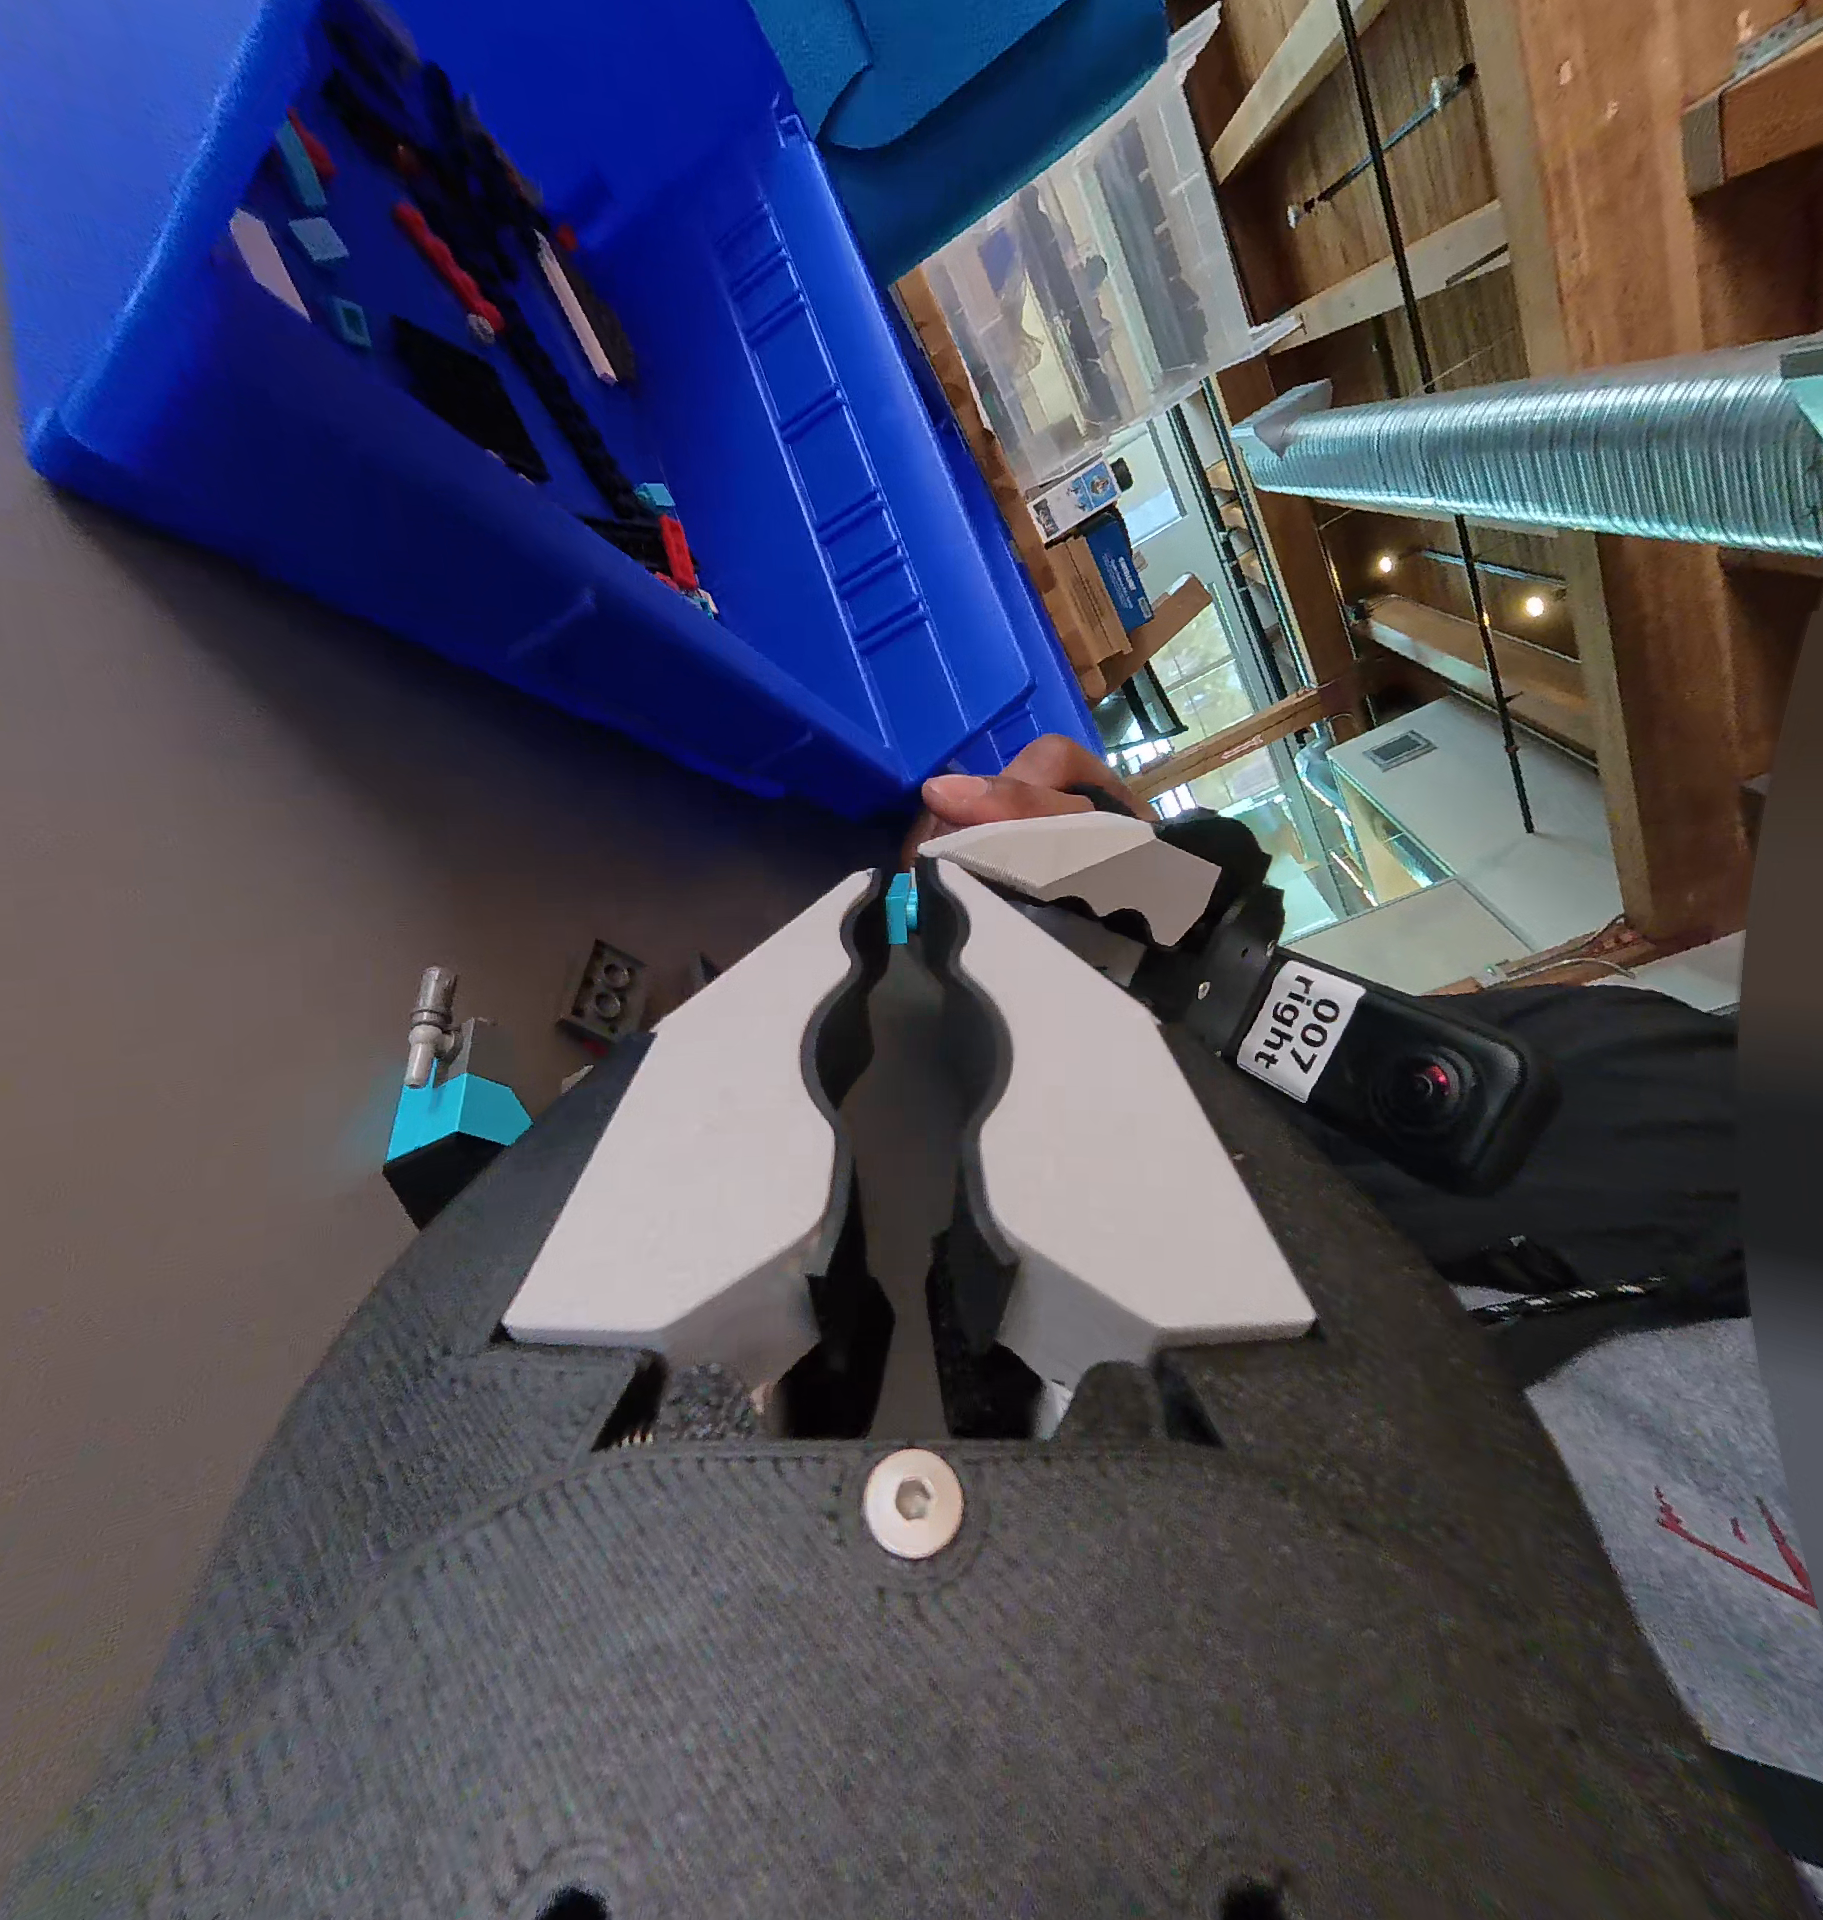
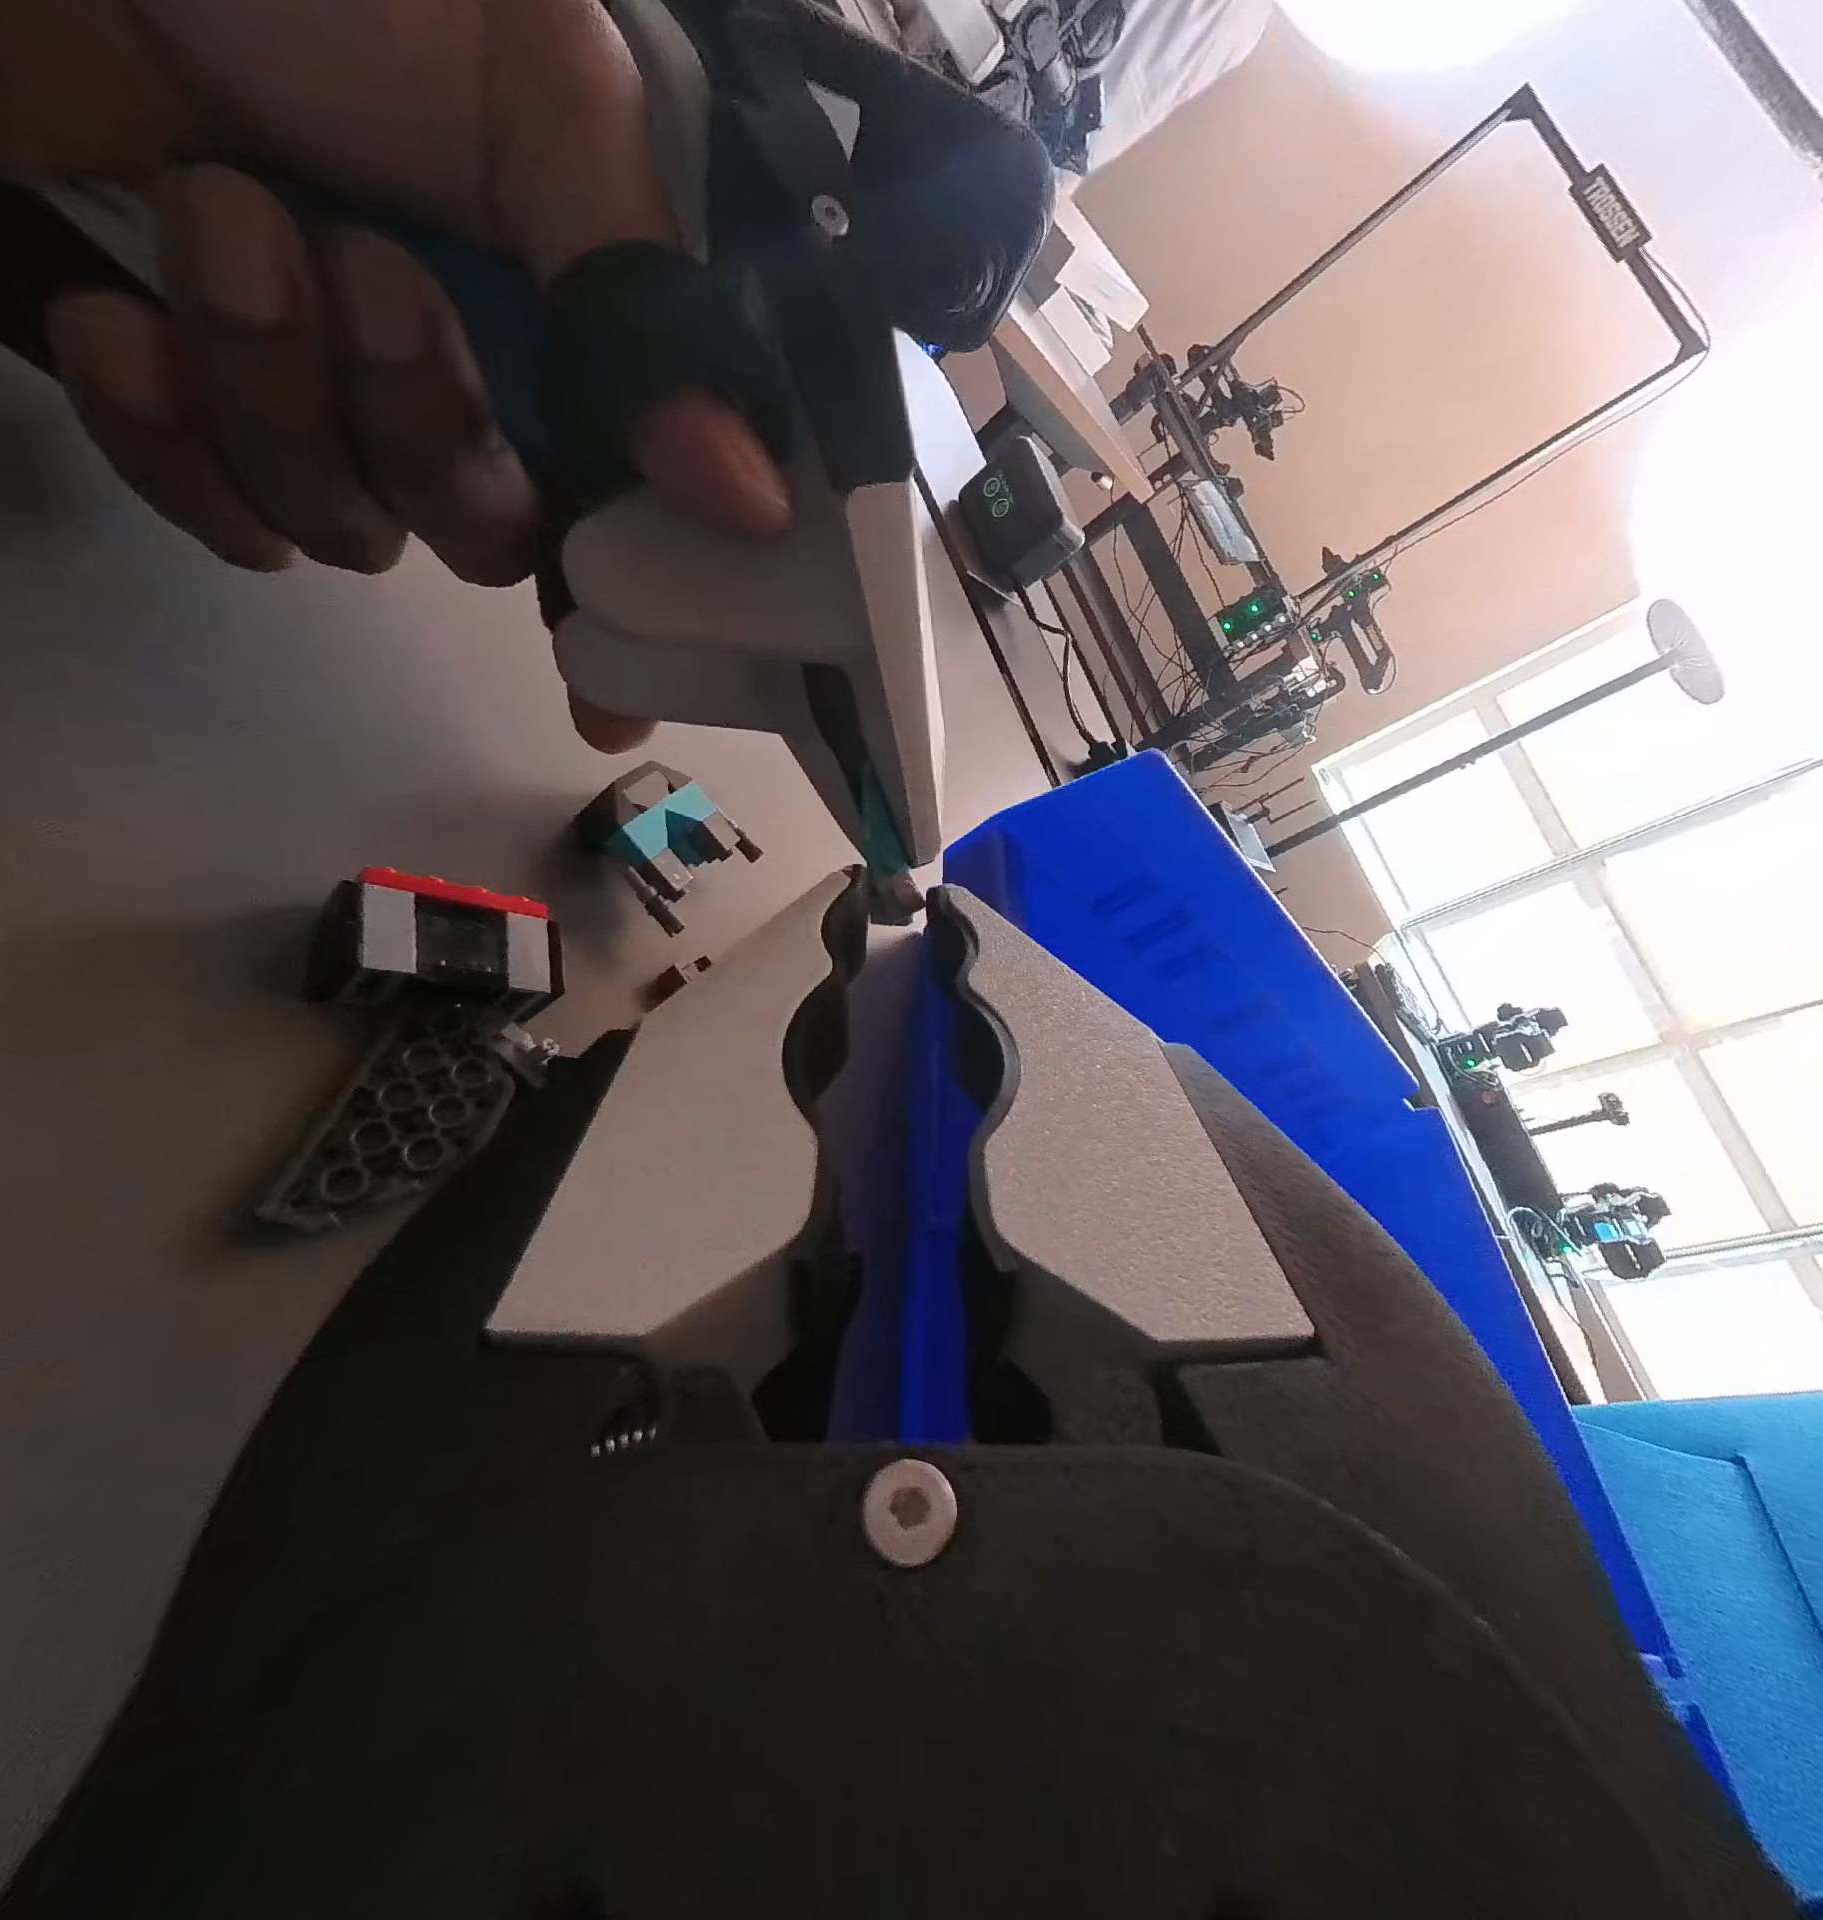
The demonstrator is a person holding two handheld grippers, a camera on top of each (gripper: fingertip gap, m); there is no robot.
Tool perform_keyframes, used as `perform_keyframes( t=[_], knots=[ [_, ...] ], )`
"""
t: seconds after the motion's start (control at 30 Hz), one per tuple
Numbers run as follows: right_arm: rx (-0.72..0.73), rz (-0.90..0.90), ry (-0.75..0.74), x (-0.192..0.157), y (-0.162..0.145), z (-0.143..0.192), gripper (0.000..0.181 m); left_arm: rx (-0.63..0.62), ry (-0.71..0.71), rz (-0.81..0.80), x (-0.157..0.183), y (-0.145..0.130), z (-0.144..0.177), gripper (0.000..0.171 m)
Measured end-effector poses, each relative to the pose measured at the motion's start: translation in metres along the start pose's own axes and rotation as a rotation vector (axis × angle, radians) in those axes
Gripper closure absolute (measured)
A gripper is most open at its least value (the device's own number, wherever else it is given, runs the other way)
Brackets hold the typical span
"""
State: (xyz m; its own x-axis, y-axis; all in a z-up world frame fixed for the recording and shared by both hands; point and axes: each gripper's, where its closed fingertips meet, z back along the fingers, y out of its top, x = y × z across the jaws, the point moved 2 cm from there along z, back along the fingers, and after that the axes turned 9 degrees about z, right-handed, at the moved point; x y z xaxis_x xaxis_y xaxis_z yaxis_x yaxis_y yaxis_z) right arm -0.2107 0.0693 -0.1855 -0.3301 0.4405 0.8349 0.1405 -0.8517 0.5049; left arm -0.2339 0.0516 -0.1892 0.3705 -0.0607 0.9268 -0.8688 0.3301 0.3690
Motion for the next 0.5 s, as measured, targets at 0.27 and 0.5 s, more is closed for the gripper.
perform_keyframes(
  t=[0.27, 0.5],
  knots=[
    [0.031, -0.124, 0.034, 0.0037, 0.0014, 0.0008, 0.17, 0.0, 0.012, -0.072, 0.0039, 0.001, 0.0004, 0.166],
    [0.067, -0.325, 0.115, 0.0051, 0.0006, 0.0009, 0.171, -0.011, 0.032, -0.14, 0.0045, 0.0007, 0.0004, 0.165]
  ],
)
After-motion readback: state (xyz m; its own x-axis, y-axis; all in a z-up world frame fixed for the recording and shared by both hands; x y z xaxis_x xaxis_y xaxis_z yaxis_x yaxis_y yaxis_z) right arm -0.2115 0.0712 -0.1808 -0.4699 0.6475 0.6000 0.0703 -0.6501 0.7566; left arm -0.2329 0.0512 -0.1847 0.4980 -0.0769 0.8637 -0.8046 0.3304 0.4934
